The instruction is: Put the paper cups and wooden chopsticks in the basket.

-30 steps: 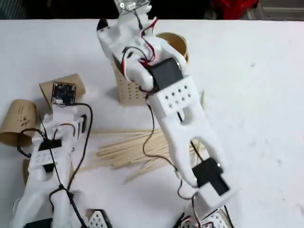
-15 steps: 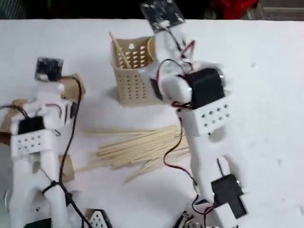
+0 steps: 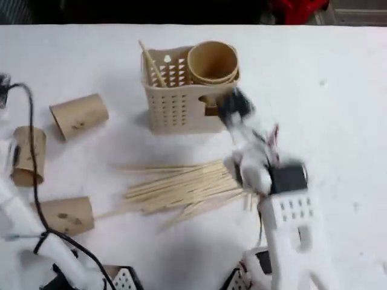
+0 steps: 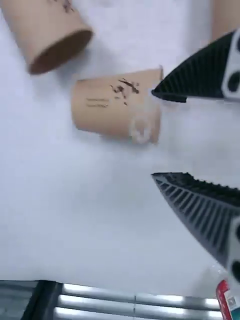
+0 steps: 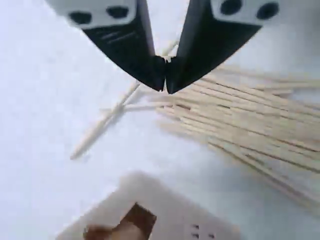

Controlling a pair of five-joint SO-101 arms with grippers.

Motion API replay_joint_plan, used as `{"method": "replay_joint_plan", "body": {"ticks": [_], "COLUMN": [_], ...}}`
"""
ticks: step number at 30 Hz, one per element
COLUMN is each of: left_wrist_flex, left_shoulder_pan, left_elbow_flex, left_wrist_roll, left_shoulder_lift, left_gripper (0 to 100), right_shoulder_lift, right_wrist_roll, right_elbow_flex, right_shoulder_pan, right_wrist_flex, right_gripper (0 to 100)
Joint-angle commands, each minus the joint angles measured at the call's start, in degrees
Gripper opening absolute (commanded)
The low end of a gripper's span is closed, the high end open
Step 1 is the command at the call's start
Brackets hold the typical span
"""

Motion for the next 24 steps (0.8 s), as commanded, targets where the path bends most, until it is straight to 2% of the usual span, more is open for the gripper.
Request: {"method": "replay_joint_plan", "body": {"ticks": [1, 3, 6, 10, 14, 20, 24], "left_wrist_flex": [-0.79, -3.69, -16.79, -33.41, -46.59, -54.86, -58.29], "left_shoulder_pan": [-8.31, -8.92, -8.84, -8.13, -6.46, -2.59, 0.04], "left_elbow_flex": [4.04, 7.91, 16.70, 27.52, 34.29, 39.74, 42.20], "left_wrist_roll": [-13.45, -15.03, -14.86, -15.21, -15.21, -17.67, -18.02], "left_shoulder_lift": [-2.07, -1.71, -1.63, -1.63, -1.54, -1.45, -1.36], "left_gripper": [26, 29, 33, 33, 33, 33, 33], "right_shoulder_lift": [-15.96, -21.41, -26.42, -30.81, -34.07, -38.90, -42.24], "right_wrist_roll": [3.69, 3.69, 3.78, 3.78, 3.78, 3.78, 3.78], "right_elbow_flex": [21.10, 26.64, 31.91, 36.22, 38.77, 42.73, 43.25], "right_shoulder_pan": [3.47, 3.74, 3.74, 4.18, 4.09, 4.97, 10.24], "right_wrist_flex": [-6.55, -6.55, -6.73, -6.73, -6.46, -6.37, -6.20], "right_gripper": [1.8, 1.8, 1.8, 1.8, 1.8, 1.8, 1.8]}}
